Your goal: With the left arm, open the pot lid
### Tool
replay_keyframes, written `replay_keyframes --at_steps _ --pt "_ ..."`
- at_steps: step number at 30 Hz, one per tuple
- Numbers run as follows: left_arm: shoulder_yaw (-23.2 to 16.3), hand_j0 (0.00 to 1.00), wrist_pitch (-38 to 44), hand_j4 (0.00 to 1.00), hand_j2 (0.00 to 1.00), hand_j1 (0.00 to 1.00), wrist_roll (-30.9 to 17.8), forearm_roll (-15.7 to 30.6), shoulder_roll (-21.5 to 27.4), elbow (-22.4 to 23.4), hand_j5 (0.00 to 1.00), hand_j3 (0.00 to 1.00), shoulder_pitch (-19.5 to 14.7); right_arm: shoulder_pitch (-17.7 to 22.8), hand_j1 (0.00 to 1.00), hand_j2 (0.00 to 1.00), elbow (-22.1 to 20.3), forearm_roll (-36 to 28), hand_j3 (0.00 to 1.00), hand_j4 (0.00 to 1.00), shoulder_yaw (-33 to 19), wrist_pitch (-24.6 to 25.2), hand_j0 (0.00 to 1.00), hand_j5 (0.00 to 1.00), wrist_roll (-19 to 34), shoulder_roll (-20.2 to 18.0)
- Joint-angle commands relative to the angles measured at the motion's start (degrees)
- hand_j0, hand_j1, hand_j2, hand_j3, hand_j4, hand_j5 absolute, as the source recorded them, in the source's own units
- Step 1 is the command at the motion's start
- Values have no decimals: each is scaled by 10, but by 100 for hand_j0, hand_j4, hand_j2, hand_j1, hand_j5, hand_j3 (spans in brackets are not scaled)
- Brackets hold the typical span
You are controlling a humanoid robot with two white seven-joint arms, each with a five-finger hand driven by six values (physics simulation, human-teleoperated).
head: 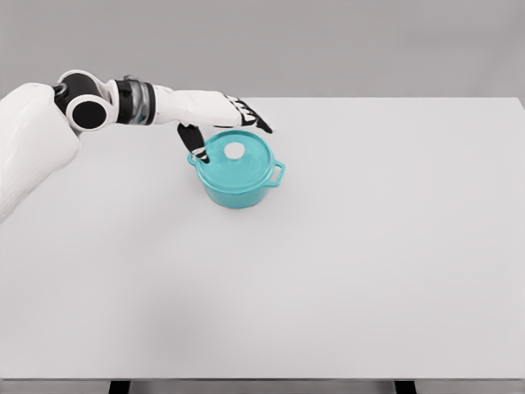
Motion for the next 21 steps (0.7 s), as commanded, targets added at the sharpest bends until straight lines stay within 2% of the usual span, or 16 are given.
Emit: replay_keyframes --at_steps 1,11,17,21 --pt "1 100 2 100 100 100 0 -7 -1 7 100 100 0 0 100 100 0 0 100 100 0 0 100 100 0 0" --pt "1 100 2 100 100 100 0 -6 -11 8 100 100 1 0 100 100 0 0 100 100 0 0 100 100 0 0" --pt "0 80 2 80 80 80 0 -6 -11 8 80 80 4 0 100 100 0 0 100 100 0 0 100 100 0 0" --pt "-6 73 2 73 73 73 0 -6 -11 8 73 73 5 0 100 100 0 0 100 100 0 0 100 100 0 0"
